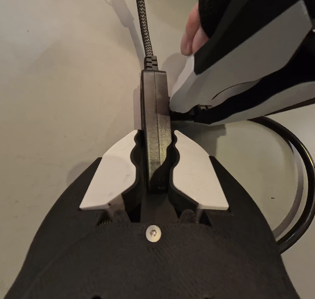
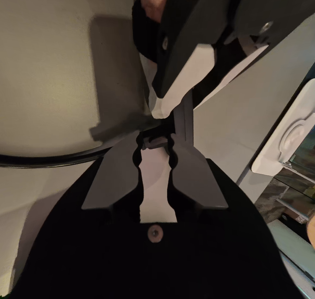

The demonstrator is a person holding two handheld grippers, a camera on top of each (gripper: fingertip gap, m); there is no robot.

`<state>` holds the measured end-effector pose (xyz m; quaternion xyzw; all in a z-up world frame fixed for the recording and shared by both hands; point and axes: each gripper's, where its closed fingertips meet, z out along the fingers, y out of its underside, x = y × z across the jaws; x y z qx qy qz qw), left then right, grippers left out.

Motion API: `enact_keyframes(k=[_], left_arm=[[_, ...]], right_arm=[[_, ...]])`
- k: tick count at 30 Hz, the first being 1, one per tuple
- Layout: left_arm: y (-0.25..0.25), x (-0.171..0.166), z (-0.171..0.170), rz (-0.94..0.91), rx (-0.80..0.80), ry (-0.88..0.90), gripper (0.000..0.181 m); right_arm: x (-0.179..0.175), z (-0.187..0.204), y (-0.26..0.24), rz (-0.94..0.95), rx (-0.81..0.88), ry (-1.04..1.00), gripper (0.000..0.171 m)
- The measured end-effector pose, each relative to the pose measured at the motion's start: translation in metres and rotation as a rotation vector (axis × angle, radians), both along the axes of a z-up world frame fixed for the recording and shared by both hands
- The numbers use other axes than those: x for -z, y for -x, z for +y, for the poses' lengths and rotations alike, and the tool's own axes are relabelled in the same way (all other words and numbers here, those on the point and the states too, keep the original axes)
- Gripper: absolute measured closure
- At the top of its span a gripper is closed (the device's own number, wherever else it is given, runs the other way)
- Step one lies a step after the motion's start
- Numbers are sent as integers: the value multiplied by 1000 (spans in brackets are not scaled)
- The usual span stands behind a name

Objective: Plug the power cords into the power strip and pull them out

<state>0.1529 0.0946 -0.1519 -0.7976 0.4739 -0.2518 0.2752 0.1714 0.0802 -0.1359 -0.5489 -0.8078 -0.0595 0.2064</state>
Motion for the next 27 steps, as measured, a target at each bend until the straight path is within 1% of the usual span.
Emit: enact_keyframes(k=[4,6,8,9,10,14,15,18,23,27], left_arm=[[0,0,0,-14,4,10,150],[0,0,1,-18,-18,21,151],[0,-1,1,-41,-40,47,151],[-1,-1,1,-50,-45,53,151],[-1,-1,1,-52,-41,48,151],[-2,-1,1,-48,-41,43,151],[-2,-1,1,-49,-43,44,151],[-2,-1,1,-54,-45,48,151],[-3,-1,1,-59,-47,54,151],[-3,-1,0,-62,-47,55,151]], right_arm=[[-1,-1,0,-31,-21,43,142],[-2,-1,1,-21,51,66,143],[-2,-2,2,70,195,104,141],[-2,-4,2,110,244,109,138],[-3,-3,1,142,254,77,136],[-9,2,4,291,161,-172,135],[-7,0,5,313,157,-186,135],[-3,0,4,345,192,-200,128],[-2,0,2,373,183,-235,128],[-3,1,1,410,243,-233,128]])
